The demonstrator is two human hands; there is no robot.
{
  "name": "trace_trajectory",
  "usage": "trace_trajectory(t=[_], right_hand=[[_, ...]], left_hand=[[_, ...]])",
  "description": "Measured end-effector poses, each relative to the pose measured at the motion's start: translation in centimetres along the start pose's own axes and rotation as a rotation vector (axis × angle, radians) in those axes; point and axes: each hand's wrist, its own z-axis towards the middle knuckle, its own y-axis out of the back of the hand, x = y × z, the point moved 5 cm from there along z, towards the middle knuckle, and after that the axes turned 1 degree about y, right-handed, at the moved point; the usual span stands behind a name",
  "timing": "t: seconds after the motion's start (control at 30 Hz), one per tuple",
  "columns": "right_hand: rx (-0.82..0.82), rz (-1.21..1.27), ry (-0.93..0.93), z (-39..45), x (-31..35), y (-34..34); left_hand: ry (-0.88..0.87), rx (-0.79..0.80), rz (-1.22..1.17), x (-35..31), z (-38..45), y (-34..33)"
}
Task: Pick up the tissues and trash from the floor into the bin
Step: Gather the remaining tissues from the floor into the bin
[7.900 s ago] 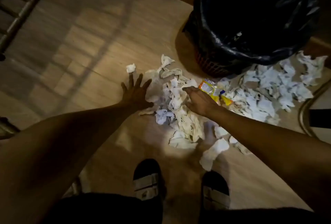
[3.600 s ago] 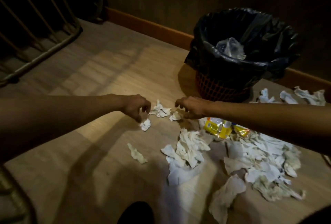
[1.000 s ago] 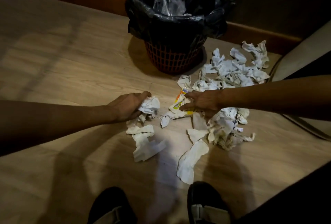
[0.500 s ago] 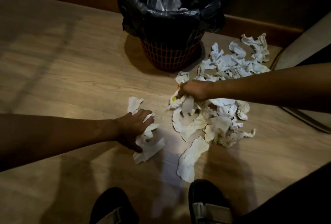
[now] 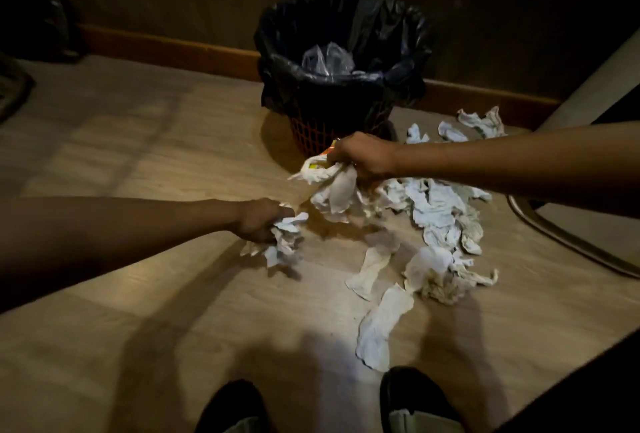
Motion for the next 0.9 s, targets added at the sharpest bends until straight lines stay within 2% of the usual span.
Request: trace_trajectory(t=[0.07,0.27,0.37,0.47,0.6,0.67,0.77,0.9], right_hand=[[-0.081,-0.050,0.073,0.2,2.0,1.6],[-0.368,0.041,0.183,0.7,5.6,7.6],[-0.458,0.124,0.099,1.5,5.4,10.7],[-0.504,0.424,-0.045,2.4,4.1,13.1],[-0.547,0.747,-0.086,2.5,3.1,16.0],[-0.584,0.797,-0.096,2.4,2.7,17.4],[-0.724,0.863,-0.133,2.5,1.0,18.9],[-0.862,0.914,-0.287,2.3,-2.0,19.8]], left_hand=[[0.034,-0.086,-0.068,1.1,-1.1,3.0],[0.186,-0.314,-0.186,2.8,-5.1,9.1],[0.173,-0.495,-0.249,3.3,-6.5,11.8],[0.204,-0.615,-0.258,3.6,-7.8,13.9],[0.205,-0.688,-0.275,4.2,-9.3,15.9],[0.220,-0.722,-0.286,4.5,-10.2,17.1],[0.214,-0.838,-0.332,4.6,-11.6,19.6],[0.221,-1.022,-0.373,4.3,-12.4,23.0]])
